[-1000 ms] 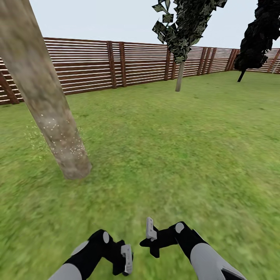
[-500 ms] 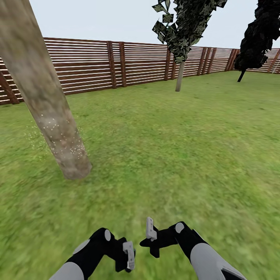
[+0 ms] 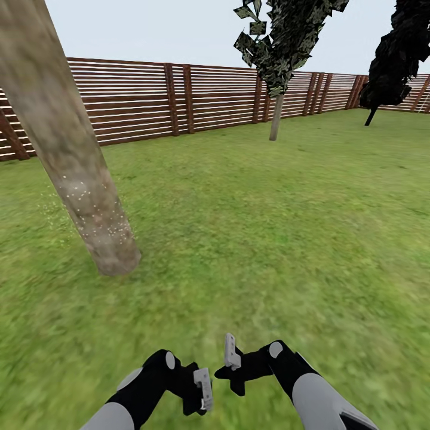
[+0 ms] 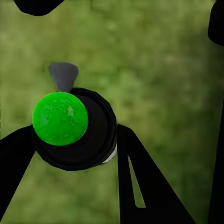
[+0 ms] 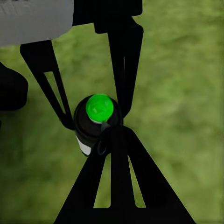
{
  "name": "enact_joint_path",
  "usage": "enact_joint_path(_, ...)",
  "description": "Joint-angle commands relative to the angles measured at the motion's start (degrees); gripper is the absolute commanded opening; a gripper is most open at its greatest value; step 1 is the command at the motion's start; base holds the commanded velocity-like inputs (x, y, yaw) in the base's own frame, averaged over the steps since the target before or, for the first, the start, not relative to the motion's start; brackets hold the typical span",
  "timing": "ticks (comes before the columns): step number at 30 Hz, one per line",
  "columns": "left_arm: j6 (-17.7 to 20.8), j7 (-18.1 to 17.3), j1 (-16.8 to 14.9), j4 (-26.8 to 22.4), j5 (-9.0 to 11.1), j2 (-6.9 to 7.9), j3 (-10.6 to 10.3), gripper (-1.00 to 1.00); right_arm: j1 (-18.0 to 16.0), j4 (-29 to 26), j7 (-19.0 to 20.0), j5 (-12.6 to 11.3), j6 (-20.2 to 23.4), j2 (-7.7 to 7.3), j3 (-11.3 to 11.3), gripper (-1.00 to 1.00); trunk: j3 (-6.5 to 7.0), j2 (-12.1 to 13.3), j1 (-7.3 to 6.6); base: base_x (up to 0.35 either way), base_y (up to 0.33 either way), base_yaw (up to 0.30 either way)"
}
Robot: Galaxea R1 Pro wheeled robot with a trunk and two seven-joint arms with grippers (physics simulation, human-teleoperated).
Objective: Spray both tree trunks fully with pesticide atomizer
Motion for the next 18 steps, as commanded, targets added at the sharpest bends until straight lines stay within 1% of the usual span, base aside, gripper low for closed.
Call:
enact_joint_path(1,0.0,0.0,0.0,0.0,0.0,-0.04,0.0,-1.0,0.0,0.0,0.0,0.0,0.0,0.0,0.0,-1.0,0.0,0.0,0.0,0.0,0.0,0.0)
enact_joint_path(10,0.0,0.1,0.0,-0.1,0.1,-0.93,0.0,-1.0,0.0,0.0,0.0,0.0,0.0,0.0,0.0,-1.0,0.0,0.0,0.0,0.0,0.0,0.0)
enact_joint_path(18,0.0,0.1,0.0,-0.1,0.1,-0.99,0.0,-1.0,0.0,0.0,0.0,0.0,0.0,0.0,0.0,-1.0,0.0,0.0,0.0,0.0,0.0,0.0)
